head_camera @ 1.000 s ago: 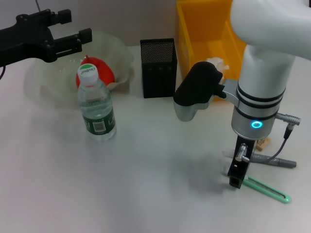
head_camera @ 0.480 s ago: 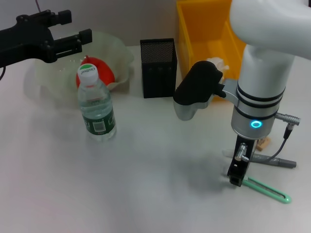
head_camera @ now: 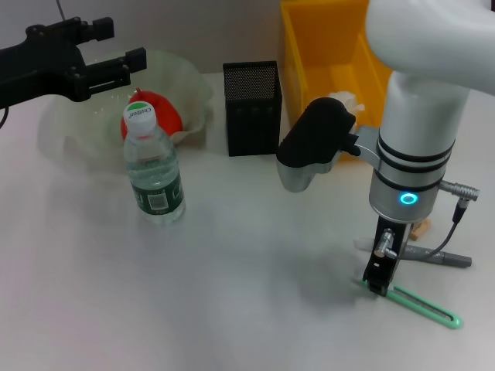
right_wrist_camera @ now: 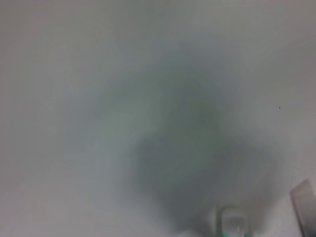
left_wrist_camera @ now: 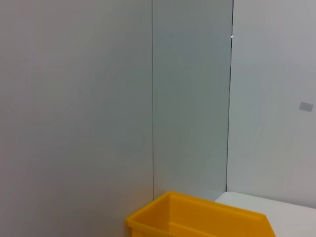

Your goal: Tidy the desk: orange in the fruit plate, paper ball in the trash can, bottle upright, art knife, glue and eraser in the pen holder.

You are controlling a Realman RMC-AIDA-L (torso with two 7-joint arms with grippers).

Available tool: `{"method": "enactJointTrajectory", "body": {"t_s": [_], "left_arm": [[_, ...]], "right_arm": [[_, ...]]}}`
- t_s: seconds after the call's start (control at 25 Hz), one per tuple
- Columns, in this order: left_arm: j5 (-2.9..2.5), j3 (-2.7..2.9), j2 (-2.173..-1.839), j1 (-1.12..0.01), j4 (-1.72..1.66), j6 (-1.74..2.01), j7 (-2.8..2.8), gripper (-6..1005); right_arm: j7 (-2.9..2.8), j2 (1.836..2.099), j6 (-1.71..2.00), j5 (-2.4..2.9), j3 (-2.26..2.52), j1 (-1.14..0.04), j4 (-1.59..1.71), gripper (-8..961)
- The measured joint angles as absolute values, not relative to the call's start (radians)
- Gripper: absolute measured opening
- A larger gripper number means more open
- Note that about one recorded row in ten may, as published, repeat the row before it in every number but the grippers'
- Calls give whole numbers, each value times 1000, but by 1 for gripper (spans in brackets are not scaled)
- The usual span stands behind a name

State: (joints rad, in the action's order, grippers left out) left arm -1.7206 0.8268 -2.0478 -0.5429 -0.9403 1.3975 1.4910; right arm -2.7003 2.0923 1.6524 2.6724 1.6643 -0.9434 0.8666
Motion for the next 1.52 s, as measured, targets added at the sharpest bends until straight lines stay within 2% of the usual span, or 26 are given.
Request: {"method": "enactJointTrajectory", "body": {"t_s": [0.64, 1.12, 1.32, 1.52], "left_arm": [[-1721, 828, -2048, -542, -943, 1403, 1491, 724], [-1723, 828, -2048, -540, -944, 1406, 1491, 724], [-1723, 828, -2048, -540, -946, 1409, 1491, 724], [-1723, 828, -2048, -540, -947, 1410, 1487, 724]], "right_arm": [[-2709, 2092, 1657, 2665, 1675, -937, 871, 169], [-2718, 2092, 1668, 2664, 1677, -944, 887, 204], [-2719, 2092, 1668, 2664, 1693, -945, 893, 371], [-2733, 2092, 1664, 2663, 1742, -947, 896, 370]]}}
